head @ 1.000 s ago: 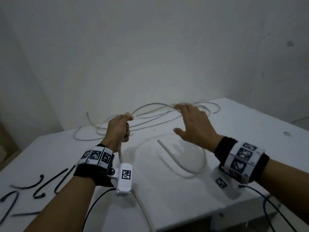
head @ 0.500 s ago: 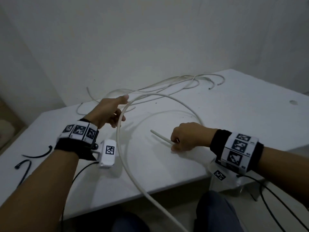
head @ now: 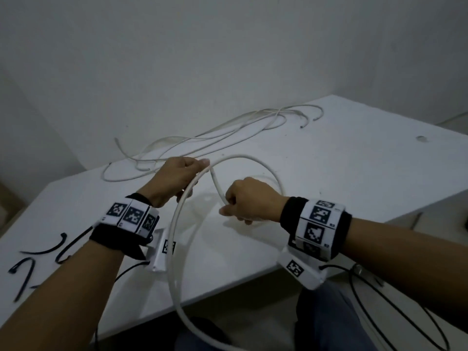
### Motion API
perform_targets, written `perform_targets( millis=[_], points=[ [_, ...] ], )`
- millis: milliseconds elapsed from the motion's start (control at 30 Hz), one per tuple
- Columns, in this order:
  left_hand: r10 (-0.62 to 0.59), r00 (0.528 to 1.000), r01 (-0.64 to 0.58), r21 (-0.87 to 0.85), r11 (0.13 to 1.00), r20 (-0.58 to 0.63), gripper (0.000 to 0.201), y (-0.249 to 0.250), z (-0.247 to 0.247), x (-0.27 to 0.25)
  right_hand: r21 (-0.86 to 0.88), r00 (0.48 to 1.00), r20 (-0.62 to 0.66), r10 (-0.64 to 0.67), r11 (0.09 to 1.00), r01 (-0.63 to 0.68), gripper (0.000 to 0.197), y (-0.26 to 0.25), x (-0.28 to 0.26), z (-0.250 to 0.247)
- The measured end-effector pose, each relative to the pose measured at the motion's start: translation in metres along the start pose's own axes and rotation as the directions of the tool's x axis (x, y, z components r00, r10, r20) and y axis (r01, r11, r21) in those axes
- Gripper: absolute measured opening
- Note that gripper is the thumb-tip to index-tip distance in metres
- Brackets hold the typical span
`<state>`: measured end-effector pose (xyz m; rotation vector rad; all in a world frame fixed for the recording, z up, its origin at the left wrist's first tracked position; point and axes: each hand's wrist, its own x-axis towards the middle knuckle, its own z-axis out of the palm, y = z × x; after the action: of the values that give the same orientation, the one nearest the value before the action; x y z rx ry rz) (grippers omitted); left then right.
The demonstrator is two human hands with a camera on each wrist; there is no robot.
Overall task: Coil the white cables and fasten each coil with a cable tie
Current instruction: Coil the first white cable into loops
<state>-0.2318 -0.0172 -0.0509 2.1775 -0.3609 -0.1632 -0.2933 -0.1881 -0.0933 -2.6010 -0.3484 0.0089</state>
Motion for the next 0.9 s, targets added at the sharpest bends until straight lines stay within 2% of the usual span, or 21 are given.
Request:
perform_targets(
  millis=[100, 200, 267, 300, 333, 400, 467, 600, 733, 900],
  points=[
    [0.047, 0.999, -0.045, 0.086, 0.995, -0.013, 0.025, 0.005, -0.006, -0.008, 0.079, 0.999, -0.033, 0.009, 0.997, -0.007, 0.039, -0.010, -0.006, 0.009],
    [0.027, 0.999, -0.024, 0.114, 0.993, -0.025, 0.020, 0.007, 0.000, -0.018, 0.179, 0.996, -0.083, 0.012, 0.984, 0.003, 0.040, -0.021, -0.009, 0.013],
    [0.067, 0.992, -0.051, 0.152, 0.987, -0.103, 0.018, 0.003, 0.009, -0.026, 0.365, 0.995, -0.097, 0.035, 0.931, 0.002, 0.039, -0.032, -0.010, 0.016],
    [0.103, 0.984, -0.081, 0.146, 0.986, -0.147, 0.020, 0.000, 0.015, -0.030, 0.521, 0.995, -0.081, 0.059, 0.853, -0.008, 0.036, -0.036, -0.011, 0.018],
    [0.134, 0.973, -0.114, 0.115, 0.987, -0.187, 0.021, -0.003, 0.019, -0.034, 0.684, 0.995, -0.052, 0.083, 0.729, -0.025, 0.033, -0.040, -0.013, 0.020],
    [0.169, 0.954, -0.167, 0.029, 0.985, -0.249, 0.023, -0.010, 0.025, -0.042, 0.903, 0.992, 0.000, 0.125, 0.427, -0.054, 0.027, -0.045, -0.015, 0.023],
    [0.193, 0.937, -0.205, -0.013, 0.979, -0.290, 0.026, -0.011, 0.029, -0.048, 0.979, 0.984, 0.038, 0.173, 0.191, -0.071, 0.021, -0.051, -0.014, 0.026],
    [0.196, 0.896, -0.250, -0.088, 0.964, -0.398, 0.031, -0.011, 0.036, -0.056, 0.985, 0.960, 0.130, 0.246, -0.143, -0.097, 0.013, -0.074, -0.010, 0.033],
    [0.185, 0.893, -0.258, -0.130, 0.958, -0.410, 0.025, -0.015, 0.038, -0.062, 0.948, 0.946, 0.140, 0.292, -0.314, -0.043, 0.017, -0.085, -0.010, 0.040],
    [0.196, 0.910, -0.276, -0.182, 0.944, -0.366, 0.017, -0.019, 0.041, -0.065, 0.911, 0.907, 0.166, 0.387, -0.412, 0.009, 0.018, -0.089, -0.012, 0.035]
  ],
)
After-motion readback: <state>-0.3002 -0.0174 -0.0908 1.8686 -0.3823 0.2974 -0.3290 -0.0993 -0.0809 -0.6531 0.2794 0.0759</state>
